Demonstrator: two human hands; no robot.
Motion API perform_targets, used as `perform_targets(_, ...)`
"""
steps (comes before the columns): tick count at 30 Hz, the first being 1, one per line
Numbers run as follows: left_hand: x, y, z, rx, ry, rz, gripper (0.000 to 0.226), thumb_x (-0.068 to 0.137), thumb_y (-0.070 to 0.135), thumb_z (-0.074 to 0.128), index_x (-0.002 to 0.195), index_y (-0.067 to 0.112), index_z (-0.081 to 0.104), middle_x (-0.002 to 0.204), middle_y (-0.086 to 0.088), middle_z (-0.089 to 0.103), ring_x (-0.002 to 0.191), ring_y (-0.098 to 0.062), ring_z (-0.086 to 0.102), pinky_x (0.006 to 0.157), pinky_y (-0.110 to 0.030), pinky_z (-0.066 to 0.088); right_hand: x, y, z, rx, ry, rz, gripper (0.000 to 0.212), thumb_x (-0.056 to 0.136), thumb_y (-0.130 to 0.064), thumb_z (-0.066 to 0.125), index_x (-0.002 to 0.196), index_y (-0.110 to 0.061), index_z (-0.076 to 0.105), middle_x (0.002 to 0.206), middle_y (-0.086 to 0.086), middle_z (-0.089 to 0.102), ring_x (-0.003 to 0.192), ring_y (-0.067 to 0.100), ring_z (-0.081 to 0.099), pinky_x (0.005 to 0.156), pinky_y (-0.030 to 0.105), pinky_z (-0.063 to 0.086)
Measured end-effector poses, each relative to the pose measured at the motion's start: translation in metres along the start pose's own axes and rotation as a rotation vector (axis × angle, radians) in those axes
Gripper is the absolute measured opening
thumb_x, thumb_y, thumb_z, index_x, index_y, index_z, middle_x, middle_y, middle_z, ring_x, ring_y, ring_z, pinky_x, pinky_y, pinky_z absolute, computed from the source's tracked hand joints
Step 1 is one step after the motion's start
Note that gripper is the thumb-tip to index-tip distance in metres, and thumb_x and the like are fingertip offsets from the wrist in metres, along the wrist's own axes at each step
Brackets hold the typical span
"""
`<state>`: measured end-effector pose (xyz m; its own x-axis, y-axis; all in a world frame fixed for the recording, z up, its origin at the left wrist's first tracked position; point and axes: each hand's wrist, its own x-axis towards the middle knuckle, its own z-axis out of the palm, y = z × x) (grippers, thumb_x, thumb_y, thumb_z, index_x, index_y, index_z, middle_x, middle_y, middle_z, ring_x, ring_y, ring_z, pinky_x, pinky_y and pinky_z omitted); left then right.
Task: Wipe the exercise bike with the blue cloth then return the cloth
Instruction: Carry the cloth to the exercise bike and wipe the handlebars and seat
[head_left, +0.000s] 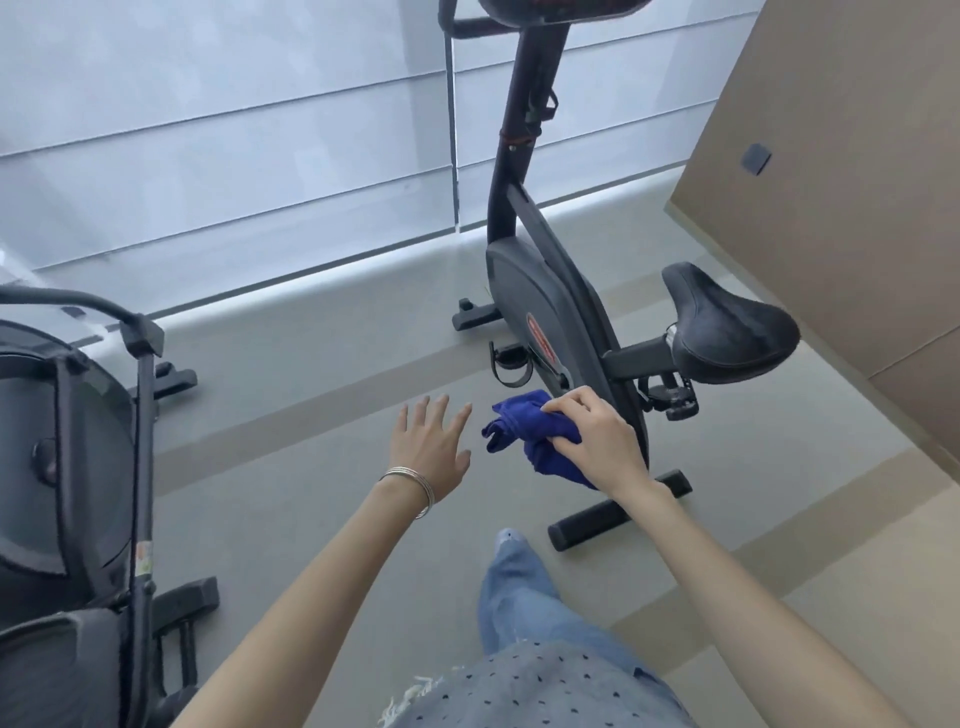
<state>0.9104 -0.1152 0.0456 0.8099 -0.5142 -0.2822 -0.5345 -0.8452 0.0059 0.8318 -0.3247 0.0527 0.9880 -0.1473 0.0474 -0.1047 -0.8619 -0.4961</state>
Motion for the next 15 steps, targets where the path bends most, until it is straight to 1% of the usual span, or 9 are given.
perform_targets(2, 0.035, -0.005, -0.019, 0.018, 0.01, -0.012, 0.062, 0.095, 0.042, 0.039, 0.149, 0.026, 0.012, 0.157, -0.008, 0.013, 0.145, -0.031, 0.011, 0.119, -0.046, 0.009, 0.043, 0.008, -0.01, 0.0, 0.021, -0.019, 0.03, 0.082, -0.017, 0.065, 0.111, -0.025, 0.06, 0.108, -0.003, 0.057, 0.096, 0.02, 0.056, 0.073, 0.029, 0.046)
perform_targets(5, 0.086, -0.012, -0.049, 0.042, 0.04, -0.027, 0.063, 0.095, 0.041, 0.039, 0.149, 0.026, 0.012, 0.157, -0.008, 0.014, 0.144, -0.031, 0.012, 0.118, -0.045, 0.01, 0.102, 0.022, -0.03, 0.011, 0.052, -0.018, 0.032, 0.081, -0.017, 0.066, 0.11, -0.026, 0.061, 0.107, -0.003, 0.056, 0.094, 0.02, 0.056, 0.072, 0.032, 0.049)
perform_targets(9, 0.138, -0.008, -0.079, 0.009, 0.099, -0.048, 0.062, 0.096, 0.041, 0.039, 0.149, 0.025, 0.011, 0.158, -0.007, 0.013, 0.145, -0.031, 0.01, 0.119, -0.045, 0.008, 0.169, 0.042, -0.052, -0.002, 0.05, -0.053, 0.034, 0.081, -0.017, 0.066, 0.113, -0.026, 0.06, 0.109, -0.002, 0.055, 0.095, 0.02, 0.056, 0.071, 0.029, 0.048)
perform_targets(12, 0.165, 0.0, -0.086, 0.008, 0.082, -0.031, 0.063, 0.095, 0.041, 0.038, 0.149, 0.026, 0.01, 0.158, -0.007, 0.013, 0.145, -0.031, 0.01, 0.119, -0.046, 0.008, 0.204, 0.05, -0.06, 0.006, 0.053, -0.053, 0.034, 0.082, -0.017, 0.066, 0.115, -0.023, 0.06, 0.111, 0.0, 0.055, 0.093, 0.02, 0.056, 0.072, 0.025, 0.044)
perform_targets(15, 0.195, -0.001, -0.097, 0.01, 0.088, -0.023, 0.063, 0.095, 0.041, 0.039, 0.149, 0.026, 0.01, 0.157, -0.007, 0.013, 0.145, -0.031, 0.01, 0.119, -0.046, 0.008, 0.231, 0.056, -0.064, 0.024, 0.057, -0.069, 0.034, 0.083, -0.018, 0.066, 0.116, -0.022, 0.059, 0.112, 0.0, 0.055, 0.093, 0.02, 0.057, 0.073, 0.024, 0.044)
